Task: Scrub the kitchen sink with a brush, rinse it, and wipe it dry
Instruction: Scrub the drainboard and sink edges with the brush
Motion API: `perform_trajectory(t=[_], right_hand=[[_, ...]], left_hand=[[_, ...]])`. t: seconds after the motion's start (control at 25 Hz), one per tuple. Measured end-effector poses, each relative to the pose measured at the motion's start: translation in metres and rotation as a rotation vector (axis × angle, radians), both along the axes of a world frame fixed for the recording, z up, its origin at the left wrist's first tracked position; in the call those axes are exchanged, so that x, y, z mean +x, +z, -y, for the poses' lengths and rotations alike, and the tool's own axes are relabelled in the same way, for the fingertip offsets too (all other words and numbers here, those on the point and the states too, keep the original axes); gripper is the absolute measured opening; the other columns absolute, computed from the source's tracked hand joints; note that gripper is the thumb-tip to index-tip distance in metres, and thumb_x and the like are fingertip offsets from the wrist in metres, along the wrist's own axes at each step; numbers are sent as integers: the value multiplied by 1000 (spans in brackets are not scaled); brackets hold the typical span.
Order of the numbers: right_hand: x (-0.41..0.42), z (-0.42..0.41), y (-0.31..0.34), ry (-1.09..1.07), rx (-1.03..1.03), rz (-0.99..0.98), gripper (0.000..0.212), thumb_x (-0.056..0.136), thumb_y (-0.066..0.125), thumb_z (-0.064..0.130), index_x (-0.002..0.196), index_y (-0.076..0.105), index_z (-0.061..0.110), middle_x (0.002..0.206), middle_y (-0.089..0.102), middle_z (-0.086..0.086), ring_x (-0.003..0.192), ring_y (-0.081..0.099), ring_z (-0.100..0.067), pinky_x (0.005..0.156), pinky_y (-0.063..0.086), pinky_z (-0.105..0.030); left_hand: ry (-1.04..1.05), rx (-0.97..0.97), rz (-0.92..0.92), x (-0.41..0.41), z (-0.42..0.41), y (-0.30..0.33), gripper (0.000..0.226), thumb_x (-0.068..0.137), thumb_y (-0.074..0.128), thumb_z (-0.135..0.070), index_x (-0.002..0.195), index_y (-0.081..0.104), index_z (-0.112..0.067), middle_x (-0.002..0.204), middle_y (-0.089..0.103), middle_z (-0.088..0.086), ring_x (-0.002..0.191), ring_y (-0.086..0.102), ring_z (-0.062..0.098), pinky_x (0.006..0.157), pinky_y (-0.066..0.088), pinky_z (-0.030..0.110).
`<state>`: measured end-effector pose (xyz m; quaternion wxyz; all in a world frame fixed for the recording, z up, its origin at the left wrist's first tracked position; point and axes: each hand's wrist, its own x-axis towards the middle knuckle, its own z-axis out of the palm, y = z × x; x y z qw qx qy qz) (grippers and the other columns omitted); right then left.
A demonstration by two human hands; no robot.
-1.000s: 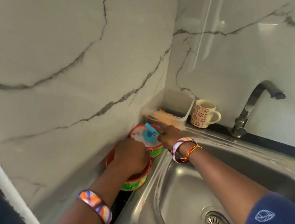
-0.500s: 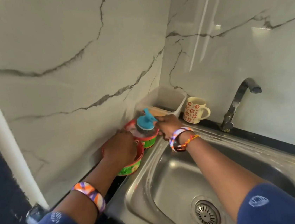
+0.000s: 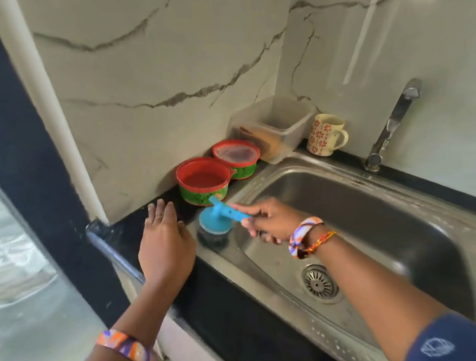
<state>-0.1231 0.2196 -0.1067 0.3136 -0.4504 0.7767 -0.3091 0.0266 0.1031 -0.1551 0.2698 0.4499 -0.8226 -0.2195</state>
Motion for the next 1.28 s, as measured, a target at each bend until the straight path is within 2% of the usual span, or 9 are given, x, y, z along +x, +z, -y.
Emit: perform_trajectory(t=[0.16, 0.32, 0.44, 0.56, 0.68, 0.8, 1.04, 1.16, 1.28], right_hand=[[-21, 12, 0, -156, -7, -372, 42, 94, 48, 13, 135, 49, 21, 96, 68, -5, 84, 65, -11, 68, 43, -20], [10, 8, 4, -80, 25, -180, 38, 97, 45, 14, 133, 51, 23, 64, 53, -2, 41, 46, 1, 41, 32, -11], [5, 13, 13, -199, 64, -358, 38, 97, 44, 18, 134, 52, 19, 105, 68, -14, 89, 65, -24, 68, 45, -24], [13, 16, 14, -168, 56, -166, 38, 96, 45, 14, 134, 52, 19, 64, 53, -5, 43, 50, -4, 42, 37, -16], [13, 22, 17, -169, 67, -272, 38, 95, 46, 14, 132, 55, 16, 85, 66, -12, 72, 64, -17, 63, 47, -25], [15, 21, 18, -114, 76, -180, 38, 96, 46, 15, 132, 53, 21, 63, 54, -4, 51, 54, -11, 46, 38, -19], [12, 19, 12, -156, 54, -185, 36, 96, 46, 17, 130, 56, 17, 68, 58, -6, 59, 52, -18, 52, 41, -24], [11, 19, 11, -243, 41, -215, 37, 97, 43, 20, 132, 54, 20, 100, 67, -14, 89, 63, -29, 72, 47, -30], [15, 16, 9, -179, 16, -149, 38, 96, 45, 15, 133, 54, 18, 68, 58, -5, 58, 52, -17, 51, 38, -20]], left_hand=[[21, 4, 124, 11, -15, -16, 48, 95, 35, -8, 143, 35, 1, 154, 25, 15, 146, 12, 27, 119, 12, 34], [52, 1, 107, 13, -15, -15, 49, 95, 34, -7, 144, 34, 1, 154, 24, 16, 146, 11, 27, 119, 8, 35], [64, 28, 148, 16, -16, -12, 49, 96, 33, -9, 144, 32, 1, 155, 22, 15, 147, 9, 27, 120, 8, 35], [59, 32, 170, 15, -17, -11, 50, 98, 34, -11, 146, 30, -1, 156, 20, 13, 147, 7, 25, 120, 7, 35], [52, 19, 199, 13, -18, -10, 51, 98, 36, -12, 147, 27, -2, 157, 18, 13, 147, 5, 24, 120, 6, 35], [59, -9, 225, 11, -16, -11, 53, 96, 38, -12, 147, 27, -3, 157, 18, 12, 147, 6, 24, 120, 6, 35], [72, -36, 243, 9, -15, -13, 52, 96, 37, -11, 146, 30, -1, 156, 21, 14, 147, 8, 25, 120, 8, 36], [77, -24, 239, 8, -16, -13, 51, 96, 37, -10, 146, 30, -1, 156, 22, 13, 147, 8, 25, 120, 7, 35], [82, -38, 231, 7, -15, -14, 51, 97, 36, -10, 147, 29, -1, 156, 21, 13, 147, 8, 25, 120, 7, 35]])
